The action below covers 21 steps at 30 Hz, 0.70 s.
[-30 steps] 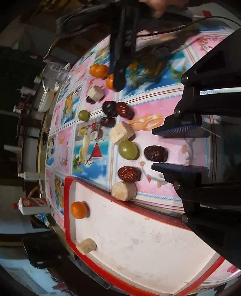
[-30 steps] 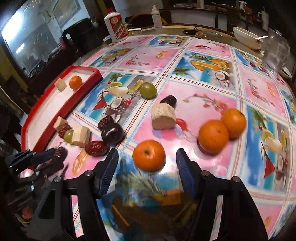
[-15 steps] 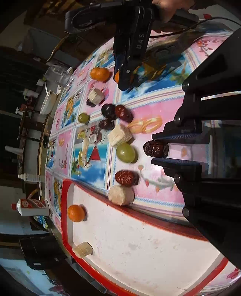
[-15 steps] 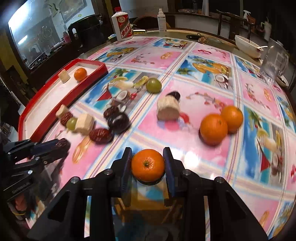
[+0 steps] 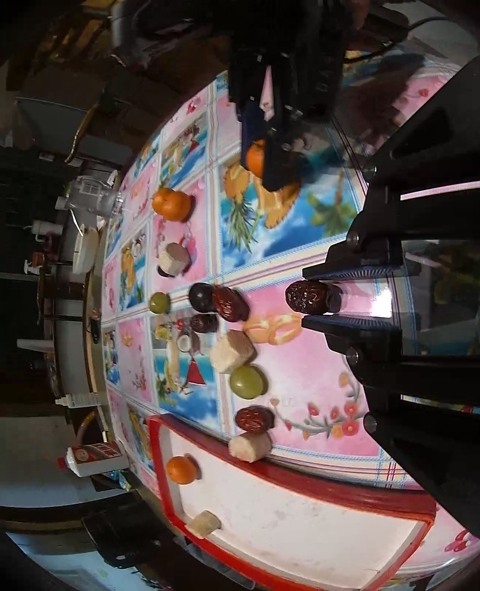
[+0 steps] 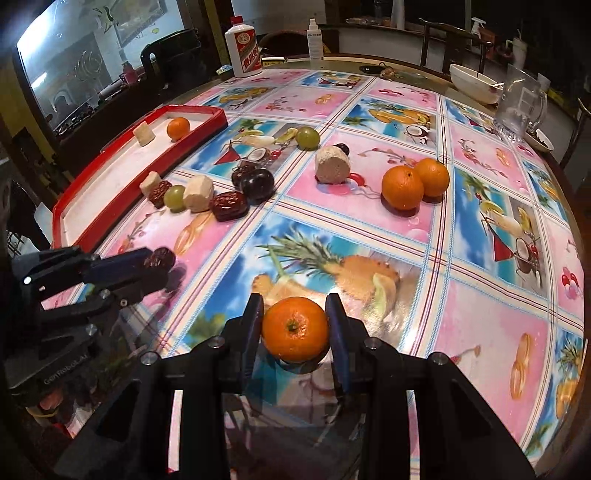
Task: Organize fruits
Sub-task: 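Carry the date and orange into the red tray and open both tools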
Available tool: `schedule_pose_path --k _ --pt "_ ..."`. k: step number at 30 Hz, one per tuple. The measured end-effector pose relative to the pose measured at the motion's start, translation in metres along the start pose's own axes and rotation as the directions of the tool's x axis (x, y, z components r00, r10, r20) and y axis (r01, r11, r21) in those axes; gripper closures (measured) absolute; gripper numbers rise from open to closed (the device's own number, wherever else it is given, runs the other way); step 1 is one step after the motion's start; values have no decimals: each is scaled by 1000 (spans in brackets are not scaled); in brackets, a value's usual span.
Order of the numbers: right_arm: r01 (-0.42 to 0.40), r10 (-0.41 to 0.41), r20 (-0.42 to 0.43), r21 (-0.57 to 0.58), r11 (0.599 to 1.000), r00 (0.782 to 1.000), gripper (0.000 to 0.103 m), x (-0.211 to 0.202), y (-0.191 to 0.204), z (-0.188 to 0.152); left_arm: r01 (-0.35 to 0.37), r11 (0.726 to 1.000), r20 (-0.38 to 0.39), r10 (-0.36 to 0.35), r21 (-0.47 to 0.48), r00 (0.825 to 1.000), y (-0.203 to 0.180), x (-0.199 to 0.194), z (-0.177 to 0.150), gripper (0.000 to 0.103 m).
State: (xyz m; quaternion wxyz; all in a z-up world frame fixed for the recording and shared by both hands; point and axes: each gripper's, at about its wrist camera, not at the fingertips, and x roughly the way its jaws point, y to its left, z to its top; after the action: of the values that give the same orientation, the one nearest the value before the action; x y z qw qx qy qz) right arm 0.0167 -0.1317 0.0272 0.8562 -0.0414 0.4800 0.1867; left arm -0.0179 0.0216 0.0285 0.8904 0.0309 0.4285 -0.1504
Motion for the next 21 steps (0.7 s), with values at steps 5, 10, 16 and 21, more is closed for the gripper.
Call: schedule_pose_path --k 5,10,16,21 --pt "2 -1 11 -28 1000 1000 67 -2 19 11 -1 1000 31 1 -11 1000 10 -14 5 86" --pt "-19 21 28 -89 996 999 67 0 52 33 -19 999 53 21 -41 998 32 -26 10 86" --pt "-60 67 39 -164 985 997 66 14 103 70 -50 993 78 59 -109 995 73 -38 18 85" --pt "-96 105 33 -218 971 994 66 37 148 100 -122 975 72 138 -187 988 127 -41 24 85"
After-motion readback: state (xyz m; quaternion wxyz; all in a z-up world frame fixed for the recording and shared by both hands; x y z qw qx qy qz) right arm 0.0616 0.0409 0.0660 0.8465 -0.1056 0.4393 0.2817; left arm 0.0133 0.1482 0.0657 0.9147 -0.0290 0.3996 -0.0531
